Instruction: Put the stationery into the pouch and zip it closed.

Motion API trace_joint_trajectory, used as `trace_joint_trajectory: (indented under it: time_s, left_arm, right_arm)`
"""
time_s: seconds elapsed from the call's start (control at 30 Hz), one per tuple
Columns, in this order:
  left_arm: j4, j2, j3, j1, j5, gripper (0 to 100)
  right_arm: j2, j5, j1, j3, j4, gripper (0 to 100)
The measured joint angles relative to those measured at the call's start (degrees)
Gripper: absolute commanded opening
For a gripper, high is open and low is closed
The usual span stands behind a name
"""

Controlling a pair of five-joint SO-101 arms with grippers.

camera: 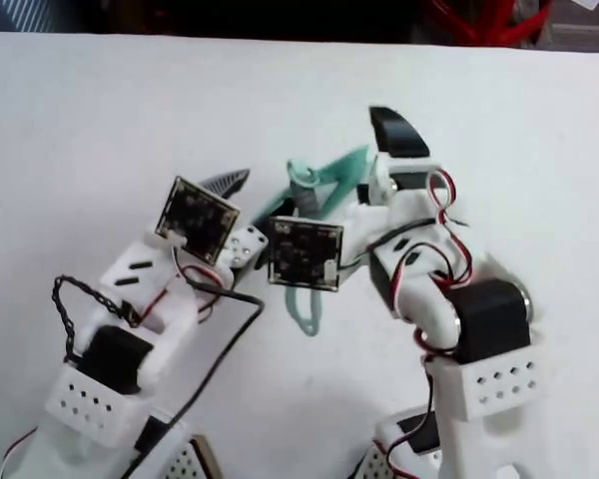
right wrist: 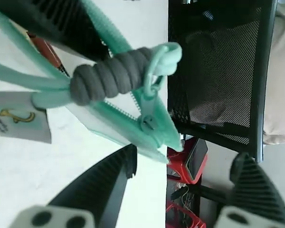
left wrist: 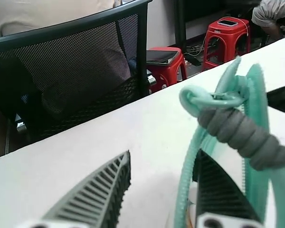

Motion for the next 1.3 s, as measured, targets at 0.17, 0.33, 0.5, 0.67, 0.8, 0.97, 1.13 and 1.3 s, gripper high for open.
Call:
trace_joint_trajectory:
  time_s: [0.17, 0.33, 0.5, 0.67, 0.8, 0.97, 1.13, 1.3]
  left_arm:
    - [0.0, 0.0, 0.0, 0.0, 0.0, 22]
    - [0.0, 0.0, 0.0, 0.0, 0.0, 22]
    - [0.0, -0.1, 0.5, 0.0, 0.0, 22]
    - [-0.5, -0.1, 1.3, 0.0, 0.0, 22]
    - [-0.7, -0.1, 1.4, 0.1, -0.1, 22]
    - [-0.7, -0.1, 1.1, 0.0, 0.1, 27]
    - [5.0, 1.1, -5.9, -3.7, 4.3, 27]
    - [16.2, 0.9, -20.7, -9.7, 5.1, 27]
  right_arm:
    - [5.2, 5.5, 0.1, 0.0, 0.0, 34.9]
    - [12.4, 6.9, 0.1, -2.4, 0.0, 33.0]
    - [14.9, 11.3, 0.0, -6.8, 4.8, 4.2]
    - [14.9, 13.6, 0.1, -9.2, 7.6, 1.5]
    - [14.8, 13.6, 0.1, -9.8, 9.7, 1.9]
    - [13.2, 9.8, 0.2, -9.9, 12.7, 2.0]
    - [12.3, -6.9, 0.0, -9.8, 9.2, 2.0]
    - [9.8, -24.4, -0.4, -9.8, 7.3, 2.0]
